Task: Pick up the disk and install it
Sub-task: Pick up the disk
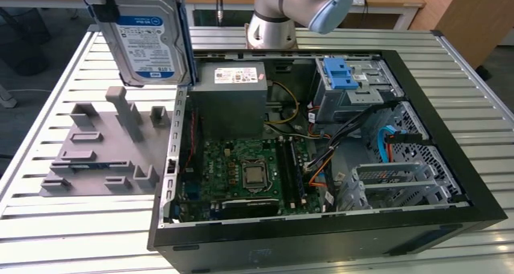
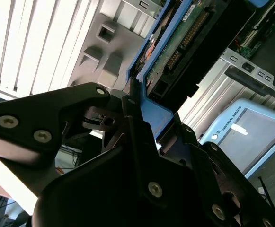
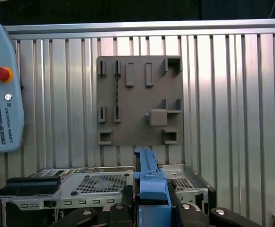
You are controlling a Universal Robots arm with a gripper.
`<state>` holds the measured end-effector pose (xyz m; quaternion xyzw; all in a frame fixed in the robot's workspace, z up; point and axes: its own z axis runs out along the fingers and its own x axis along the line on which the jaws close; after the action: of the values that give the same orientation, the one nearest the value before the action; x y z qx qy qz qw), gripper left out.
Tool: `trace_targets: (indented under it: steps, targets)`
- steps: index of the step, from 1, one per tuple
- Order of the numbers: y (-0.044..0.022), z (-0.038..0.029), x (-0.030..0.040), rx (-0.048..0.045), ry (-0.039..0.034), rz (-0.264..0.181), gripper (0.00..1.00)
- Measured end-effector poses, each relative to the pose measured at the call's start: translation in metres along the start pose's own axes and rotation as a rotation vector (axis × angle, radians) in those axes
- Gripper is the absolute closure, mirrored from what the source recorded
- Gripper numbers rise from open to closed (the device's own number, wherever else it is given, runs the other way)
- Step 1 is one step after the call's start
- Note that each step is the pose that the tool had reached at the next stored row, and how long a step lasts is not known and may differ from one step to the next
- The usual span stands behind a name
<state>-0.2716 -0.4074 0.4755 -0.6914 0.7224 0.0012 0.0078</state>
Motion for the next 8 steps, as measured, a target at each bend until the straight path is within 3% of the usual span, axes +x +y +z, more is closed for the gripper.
trace_targets:
  steps: [8]
  targets:
    - [-0.0062, 0.0, 0.001, 0.0, 0.0001, 0.001, 0.64]
